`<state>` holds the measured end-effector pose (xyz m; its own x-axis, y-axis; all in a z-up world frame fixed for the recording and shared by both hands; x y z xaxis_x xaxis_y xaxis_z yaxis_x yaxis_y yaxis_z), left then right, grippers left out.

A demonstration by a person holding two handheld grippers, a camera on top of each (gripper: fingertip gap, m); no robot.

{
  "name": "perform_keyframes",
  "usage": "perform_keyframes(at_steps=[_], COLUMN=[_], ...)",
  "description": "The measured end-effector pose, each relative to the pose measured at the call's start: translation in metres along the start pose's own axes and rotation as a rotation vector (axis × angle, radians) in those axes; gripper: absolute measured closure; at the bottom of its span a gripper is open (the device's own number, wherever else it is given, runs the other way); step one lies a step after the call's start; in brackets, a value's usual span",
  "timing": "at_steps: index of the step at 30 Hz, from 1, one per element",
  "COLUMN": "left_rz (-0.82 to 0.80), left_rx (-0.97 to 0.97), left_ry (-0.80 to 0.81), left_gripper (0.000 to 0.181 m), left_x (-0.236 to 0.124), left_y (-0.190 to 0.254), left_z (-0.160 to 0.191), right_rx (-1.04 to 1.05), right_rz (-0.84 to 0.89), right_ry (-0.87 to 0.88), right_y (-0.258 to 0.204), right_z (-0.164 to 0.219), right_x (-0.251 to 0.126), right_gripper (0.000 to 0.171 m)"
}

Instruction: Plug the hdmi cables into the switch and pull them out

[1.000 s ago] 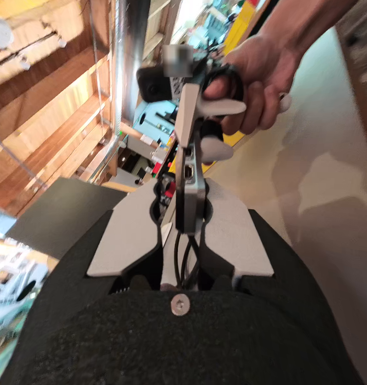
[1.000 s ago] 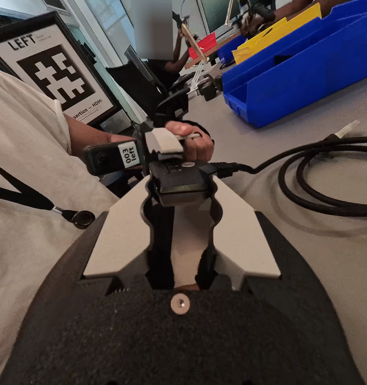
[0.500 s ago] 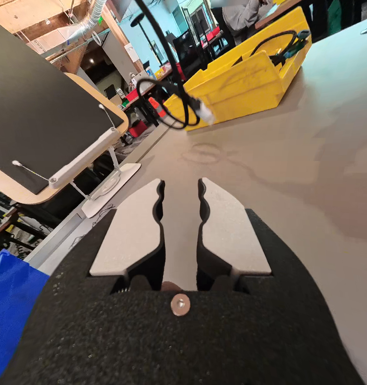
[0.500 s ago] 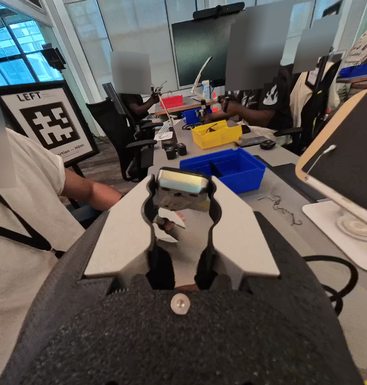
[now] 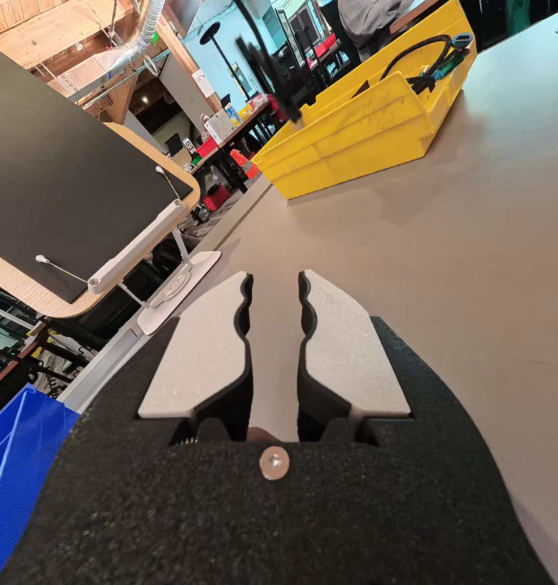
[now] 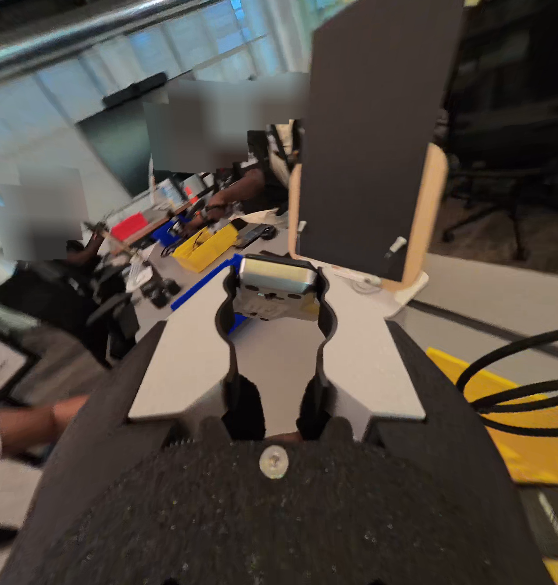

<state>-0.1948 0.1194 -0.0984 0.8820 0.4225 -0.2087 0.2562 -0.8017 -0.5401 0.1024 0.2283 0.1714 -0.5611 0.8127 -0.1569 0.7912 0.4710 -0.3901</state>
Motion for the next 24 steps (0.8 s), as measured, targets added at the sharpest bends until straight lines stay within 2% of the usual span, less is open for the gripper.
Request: perform_keyframes(at_steps=[5,10,12,17,19,21,24], left_rz=[0.005,0.005,0.007,0.009,0.005,0.001,-0.006], left_rx=[0.004,0.016,0.029,0.046,0.059,0.081,0.095], left_ry=[-0.013,-0.012,-0.023,-0.026,-0.032,-0.038,-0.047], left_gripper=[0.154,0.154,0.154,0.155,0.155,0.155,0.156], left_x=[0.001,0.002,0.003,0.003,0.002,0.001,-0.001], left_y=[0.001,0.001,0.002,0.004,0.004,0.004,0.003], left_z=[0.004,0.004,0.006,0.007,0.007,0.008,0.011], right_rx=[0.306,0.475,0.629,0.901,0.92,1.031,0.975], right_rz=[0.209,0.168,0.087,0.036,0.094,0.044,0.108], right_ry=[-0.077,-0.044,-0.011,0.07,0.042,0.14,0.147], right_y=[0.077,0.111,0.126,0.174,0.195,0.208,0.219], right_z=[0.046,0.054,0.057,0.09,0.121,0.126,0.132], right_x=[0.008,0.013,0.017,0.036,0.046,0.043,0.036], right_gripper=[0.121,0.121,0.121,0.121,0.121,0.122,0.12])
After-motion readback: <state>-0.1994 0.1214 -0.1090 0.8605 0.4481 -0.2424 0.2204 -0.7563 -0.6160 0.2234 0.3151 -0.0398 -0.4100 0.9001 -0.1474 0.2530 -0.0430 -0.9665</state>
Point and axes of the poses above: each gripper's, where its closed fingertips meet, x out along the fingers, z out of its underside, y = z × x across the jaws, the point moved 1 cm from there along -x, back along the fingers, and after that the axes turned 11 degrees about z, right-handed, at the moved point
